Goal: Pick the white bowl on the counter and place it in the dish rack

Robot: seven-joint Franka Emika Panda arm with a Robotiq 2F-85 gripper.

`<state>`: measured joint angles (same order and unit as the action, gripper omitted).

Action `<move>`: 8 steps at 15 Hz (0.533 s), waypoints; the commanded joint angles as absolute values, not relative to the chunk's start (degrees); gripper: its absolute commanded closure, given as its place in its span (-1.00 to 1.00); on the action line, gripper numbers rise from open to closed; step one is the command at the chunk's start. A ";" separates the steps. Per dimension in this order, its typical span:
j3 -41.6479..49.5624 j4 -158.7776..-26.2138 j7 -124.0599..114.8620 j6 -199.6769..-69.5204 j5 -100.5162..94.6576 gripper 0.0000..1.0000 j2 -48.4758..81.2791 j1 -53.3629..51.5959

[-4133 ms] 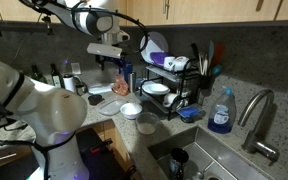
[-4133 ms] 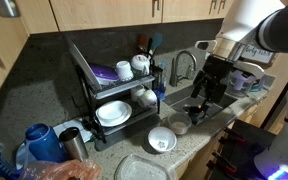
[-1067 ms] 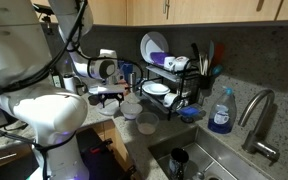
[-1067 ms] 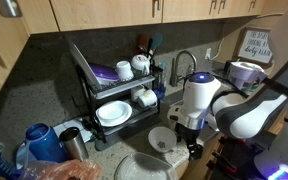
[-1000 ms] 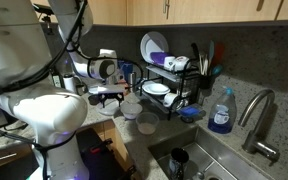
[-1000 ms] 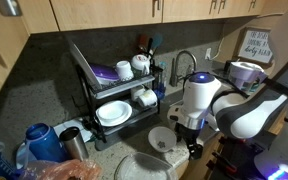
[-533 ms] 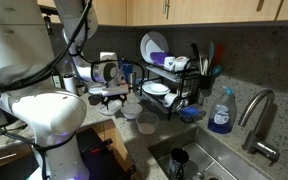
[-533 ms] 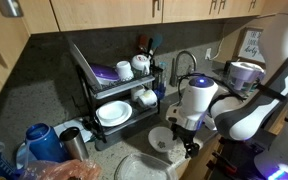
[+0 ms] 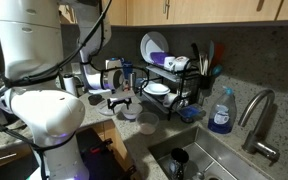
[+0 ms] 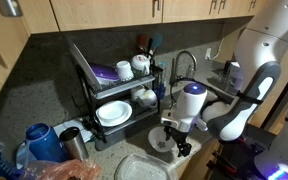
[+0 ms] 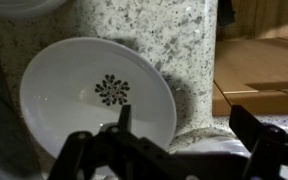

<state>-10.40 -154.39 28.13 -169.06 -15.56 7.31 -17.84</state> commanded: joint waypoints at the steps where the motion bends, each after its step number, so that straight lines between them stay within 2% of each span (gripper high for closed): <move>1: -7.22 -150.75 24.68 -170.37 -22.01 -1.00 11.53 -19.56; 2: -6.45 -149.95 23.74 -170.28 -23.40 -0.98 12.54 -20.13; 4: -5.27 -148.67 22.50 -169.98 -25.49 -0.73 14.20 -21.24; 5: -4.69 -148.14 22.14 -169.90 -26.30 -0.43 14.91 -21.87; 8: -2.88 -146.84 20.02 -169.70 -28.56 0.03 16.47 -24.00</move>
<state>-5.03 -148.52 23.00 -169.44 -25.96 14.87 -21.53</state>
